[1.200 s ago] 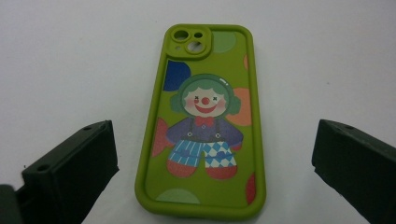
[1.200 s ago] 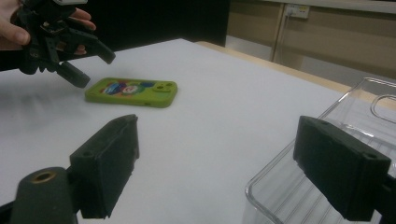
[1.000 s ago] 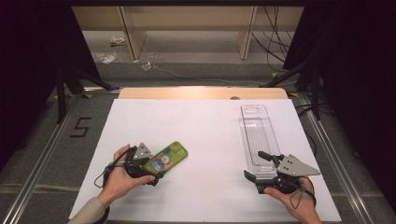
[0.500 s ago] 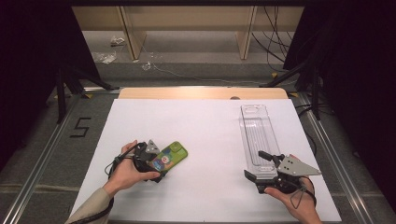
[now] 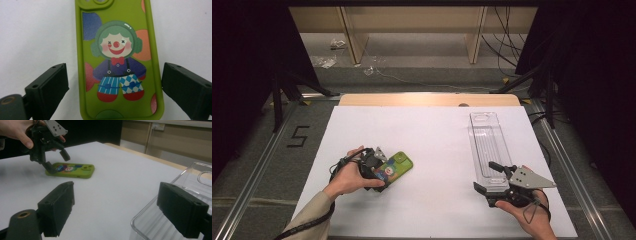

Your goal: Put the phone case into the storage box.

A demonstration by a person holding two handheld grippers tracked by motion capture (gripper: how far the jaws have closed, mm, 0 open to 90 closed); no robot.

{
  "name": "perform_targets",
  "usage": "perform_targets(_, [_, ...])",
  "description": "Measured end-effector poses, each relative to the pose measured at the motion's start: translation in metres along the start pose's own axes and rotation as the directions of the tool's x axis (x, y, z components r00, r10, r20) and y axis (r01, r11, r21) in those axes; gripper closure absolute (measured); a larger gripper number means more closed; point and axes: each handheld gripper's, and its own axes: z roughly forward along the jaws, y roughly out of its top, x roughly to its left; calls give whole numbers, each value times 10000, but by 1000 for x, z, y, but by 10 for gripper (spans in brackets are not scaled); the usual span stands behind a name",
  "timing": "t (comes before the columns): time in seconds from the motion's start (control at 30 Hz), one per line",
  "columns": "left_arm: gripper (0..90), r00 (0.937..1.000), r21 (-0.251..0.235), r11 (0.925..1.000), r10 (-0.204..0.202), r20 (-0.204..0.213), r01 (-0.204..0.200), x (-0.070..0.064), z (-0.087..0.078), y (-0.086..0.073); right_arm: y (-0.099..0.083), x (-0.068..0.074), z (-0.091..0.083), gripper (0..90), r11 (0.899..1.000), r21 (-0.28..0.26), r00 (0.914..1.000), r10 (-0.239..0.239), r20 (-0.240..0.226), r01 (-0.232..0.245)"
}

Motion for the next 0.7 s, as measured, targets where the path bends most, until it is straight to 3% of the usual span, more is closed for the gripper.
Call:
perform_targets(0.23, [90,9994,727,9972,164,293,-185,1,6,2,0,0,0,156,10000,11,10000,2,13,-2])
perform_targets(0.7, [91,9971,997,9950,-41,764,-36,7,10,3,0,0,0,157,10000,5,10000,-9,-9,9])
